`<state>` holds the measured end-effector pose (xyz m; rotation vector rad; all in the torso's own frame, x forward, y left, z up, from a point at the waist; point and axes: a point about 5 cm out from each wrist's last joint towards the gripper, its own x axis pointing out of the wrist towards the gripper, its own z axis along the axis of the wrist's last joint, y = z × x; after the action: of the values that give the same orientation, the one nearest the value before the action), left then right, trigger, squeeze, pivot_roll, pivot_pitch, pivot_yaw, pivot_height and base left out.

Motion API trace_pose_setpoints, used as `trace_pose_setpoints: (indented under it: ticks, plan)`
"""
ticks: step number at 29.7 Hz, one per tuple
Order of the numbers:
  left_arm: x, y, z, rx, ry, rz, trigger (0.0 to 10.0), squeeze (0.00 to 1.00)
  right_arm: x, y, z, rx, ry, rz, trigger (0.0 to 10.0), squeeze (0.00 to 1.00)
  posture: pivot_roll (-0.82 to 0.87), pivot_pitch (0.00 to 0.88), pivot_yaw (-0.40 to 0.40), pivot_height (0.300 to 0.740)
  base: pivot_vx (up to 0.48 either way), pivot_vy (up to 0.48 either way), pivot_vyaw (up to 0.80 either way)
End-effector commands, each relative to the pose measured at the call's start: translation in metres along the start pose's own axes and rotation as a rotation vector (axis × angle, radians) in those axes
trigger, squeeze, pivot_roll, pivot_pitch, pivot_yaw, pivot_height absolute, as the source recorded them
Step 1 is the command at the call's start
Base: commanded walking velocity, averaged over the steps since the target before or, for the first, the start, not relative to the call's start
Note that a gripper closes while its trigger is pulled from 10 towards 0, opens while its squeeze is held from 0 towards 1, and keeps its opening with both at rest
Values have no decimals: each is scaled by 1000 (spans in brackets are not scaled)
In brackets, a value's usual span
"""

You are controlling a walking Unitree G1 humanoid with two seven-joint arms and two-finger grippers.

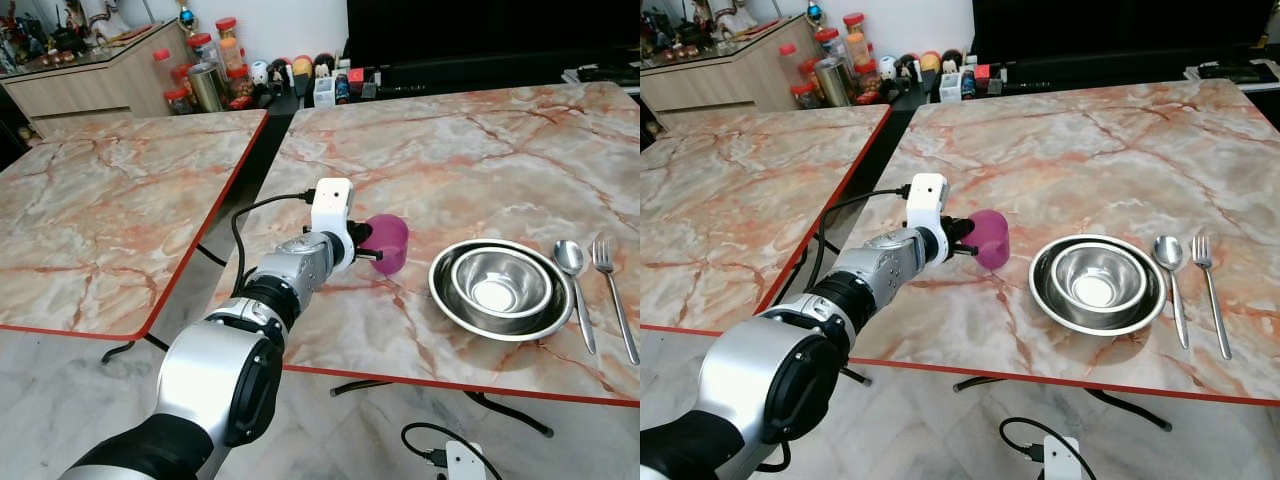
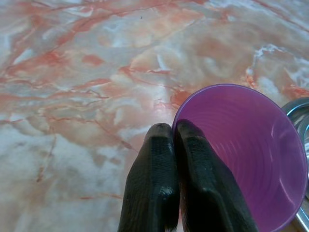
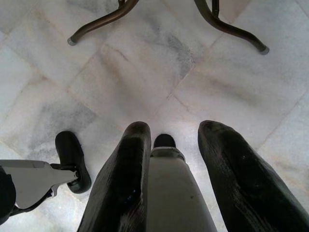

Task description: Setting the table

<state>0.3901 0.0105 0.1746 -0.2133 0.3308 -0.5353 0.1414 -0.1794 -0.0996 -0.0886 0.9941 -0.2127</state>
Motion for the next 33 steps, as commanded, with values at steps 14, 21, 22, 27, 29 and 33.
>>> trace_pose_setpoints:
  ticks: [14, 21, 22, 27, 29, 33]
  plan:
    - [0, 3, -5, -30, 25, 62, 10000, 0, -6, -7, -27, -7, 97, -13, 10000, 0, -184, 49, 152, 728, 0, 0, 0]
    - [1, 0, -8, -49, 32, 37, 10000, 0, -5, -8, -25, -10, 90, -15, 10000, 0, -185, 53, 154, 728, 0, 0, 0]
    - [1, 0, -8, -49, 32, 36, 10000, 0, -5, -8, -25, -10, 90, -15, 10000, 0, -184, 52, 154, 728, 0, 0, 0]
    - [1, -2, -8, -44, 35, 27, 10000, 0, -5, -6, -26, -8, 92, -12, 10000, 0, -182, 56, 158, 728, 0, 0, 0]
    - [1, -2, -9, -41, 38, 26, 10000, 0, -5, -6, -26, -7, 92, -11, 10000, 0, -180, 59, 160, 728, 0, 0, 0]
    - [1, -2, -12, -28, 50, 23, 10000, 110, -6, -3, -28, -3, 97, -9, 10000, 0, -176, 63, 167, 728, 0, 0, 0]
